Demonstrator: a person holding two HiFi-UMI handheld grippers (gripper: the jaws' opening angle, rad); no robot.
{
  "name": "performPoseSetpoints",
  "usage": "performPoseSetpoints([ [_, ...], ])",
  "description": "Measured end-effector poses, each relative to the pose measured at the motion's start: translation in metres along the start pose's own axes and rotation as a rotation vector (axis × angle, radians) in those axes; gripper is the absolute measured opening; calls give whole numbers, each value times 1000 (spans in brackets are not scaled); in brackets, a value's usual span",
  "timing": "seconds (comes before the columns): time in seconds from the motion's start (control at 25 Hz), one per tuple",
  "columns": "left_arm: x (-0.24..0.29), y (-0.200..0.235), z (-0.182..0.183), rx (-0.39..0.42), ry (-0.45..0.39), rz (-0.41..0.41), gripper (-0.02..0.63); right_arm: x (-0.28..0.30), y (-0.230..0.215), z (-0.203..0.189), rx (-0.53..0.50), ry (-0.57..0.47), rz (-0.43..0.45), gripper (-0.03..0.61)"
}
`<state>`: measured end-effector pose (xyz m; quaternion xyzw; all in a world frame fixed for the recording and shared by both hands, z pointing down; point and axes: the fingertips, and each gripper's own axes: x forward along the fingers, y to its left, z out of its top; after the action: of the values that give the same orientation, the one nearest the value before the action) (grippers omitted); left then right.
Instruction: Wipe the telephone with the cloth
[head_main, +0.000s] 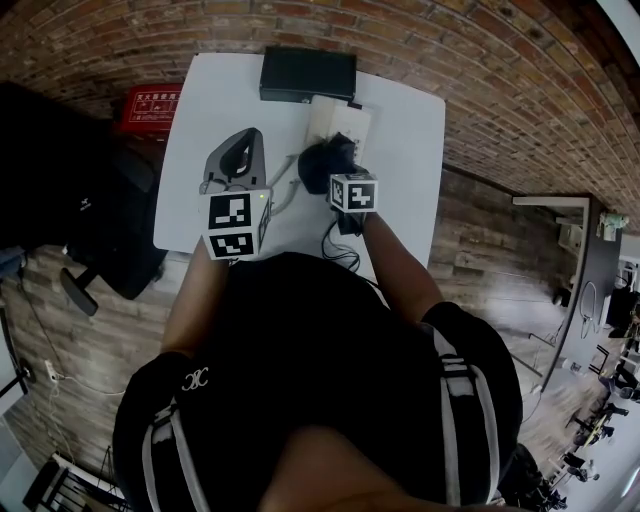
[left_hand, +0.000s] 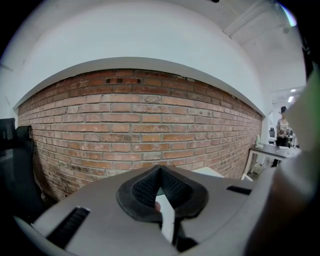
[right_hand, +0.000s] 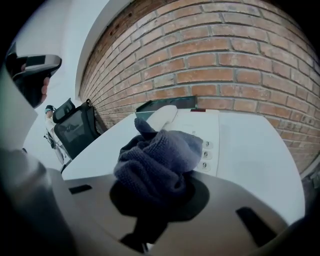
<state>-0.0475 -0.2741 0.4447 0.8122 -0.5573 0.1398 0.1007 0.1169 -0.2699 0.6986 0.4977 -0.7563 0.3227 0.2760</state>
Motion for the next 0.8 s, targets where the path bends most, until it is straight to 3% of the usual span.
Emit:
performPoseSetpoints([
  [0.6,0,19,-5,-5,24,73,-5,36,-48,100,-41,-60,-116,38],
  [0.8,-1,22,-8,-4,35,91,-5,44,-61,115,-51,-47,-152,38],
])
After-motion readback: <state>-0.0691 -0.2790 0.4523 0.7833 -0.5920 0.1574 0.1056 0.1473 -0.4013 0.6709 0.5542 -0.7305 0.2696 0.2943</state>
